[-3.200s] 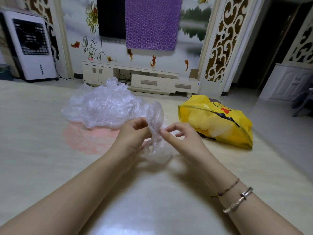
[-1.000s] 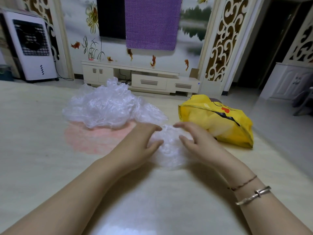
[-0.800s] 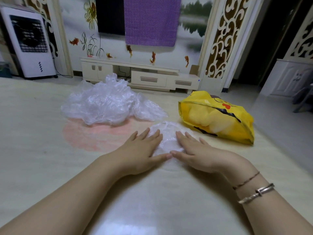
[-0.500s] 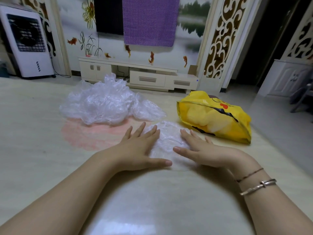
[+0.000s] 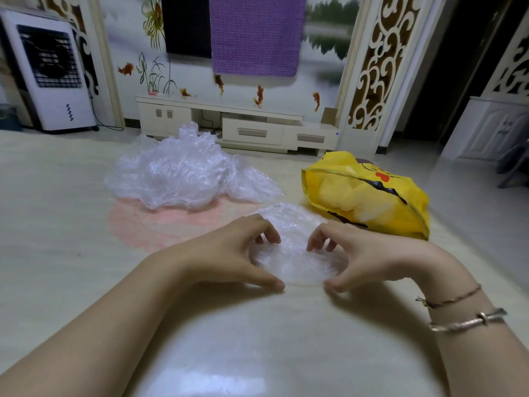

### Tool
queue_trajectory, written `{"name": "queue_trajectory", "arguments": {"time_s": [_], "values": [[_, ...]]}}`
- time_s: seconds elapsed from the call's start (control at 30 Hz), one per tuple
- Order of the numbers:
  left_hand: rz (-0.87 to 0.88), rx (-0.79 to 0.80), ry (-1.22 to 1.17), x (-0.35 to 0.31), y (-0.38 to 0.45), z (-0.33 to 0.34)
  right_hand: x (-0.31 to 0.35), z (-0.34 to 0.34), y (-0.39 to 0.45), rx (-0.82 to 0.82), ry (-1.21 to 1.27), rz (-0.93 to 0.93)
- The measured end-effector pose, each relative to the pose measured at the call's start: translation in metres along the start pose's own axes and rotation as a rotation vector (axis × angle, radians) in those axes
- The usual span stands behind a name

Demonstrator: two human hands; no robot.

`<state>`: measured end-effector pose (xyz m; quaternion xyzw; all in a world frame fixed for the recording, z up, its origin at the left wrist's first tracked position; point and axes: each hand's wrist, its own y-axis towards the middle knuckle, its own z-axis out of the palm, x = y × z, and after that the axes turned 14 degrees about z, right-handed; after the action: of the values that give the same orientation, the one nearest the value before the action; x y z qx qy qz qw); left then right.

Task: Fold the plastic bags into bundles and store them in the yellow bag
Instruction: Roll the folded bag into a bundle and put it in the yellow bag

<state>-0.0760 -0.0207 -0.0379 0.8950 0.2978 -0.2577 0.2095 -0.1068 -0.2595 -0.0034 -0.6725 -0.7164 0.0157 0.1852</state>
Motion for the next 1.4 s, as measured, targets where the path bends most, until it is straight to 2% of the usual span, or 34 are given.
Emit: {"name": "queue_trajectory", "arguments": {"time_s": [0.2,0.33,0.47,0.53,0.73,0.97,1.07,1.17,1.23,1.4], "values": [[0.018,-0.079,0.053,0.006,0.002,0.001,0.001,0.002,0.006,-0.164,0.136,-0.021],[0.041,-0.217,0.101,0.010,0.006,0.000,-0.002,-0.001,0.013,-0.233,0.273,-0.010],[-0.068,-0.336,0.031,0.011,0.007,-0.004,0.000,0.001,0.021,-0.174,0.469,0.089],[-0.143,-0.361,-0.006,0.012,0.007,-0.002,0.001,0.007,0.028,-0.216,0.501,0.134],[-0.255,-0.406,0.273,0.016,0.011,0.010,0.006,0.029,0.042,-0.433,0.258,0.243],[-0.377,-0.342,0.593,0.011,0.016,0.015,0.016,0.039,0.046,-0.601,-0.114,0.303],[-0.377,-0.342,0.629,0.009,0.014,0.013,0.016,0.039,0.046,-0.632,-0.201,0.308],[-0.361,-0.391,0.499,0.016,0.008,0.010,0.012,0.038,0.045,-0.617,-0.209,0.303],[-0.357,-0.433,0.333,0.020,0.007,0.005,0.008,0.035,0.045,-0.552,-0.063,0.267],[-0.172,-0.637,-0.162,0.008,0.012,-0.007,0.003,0.009,0.031,-0.273,0.741,0.098]]}}
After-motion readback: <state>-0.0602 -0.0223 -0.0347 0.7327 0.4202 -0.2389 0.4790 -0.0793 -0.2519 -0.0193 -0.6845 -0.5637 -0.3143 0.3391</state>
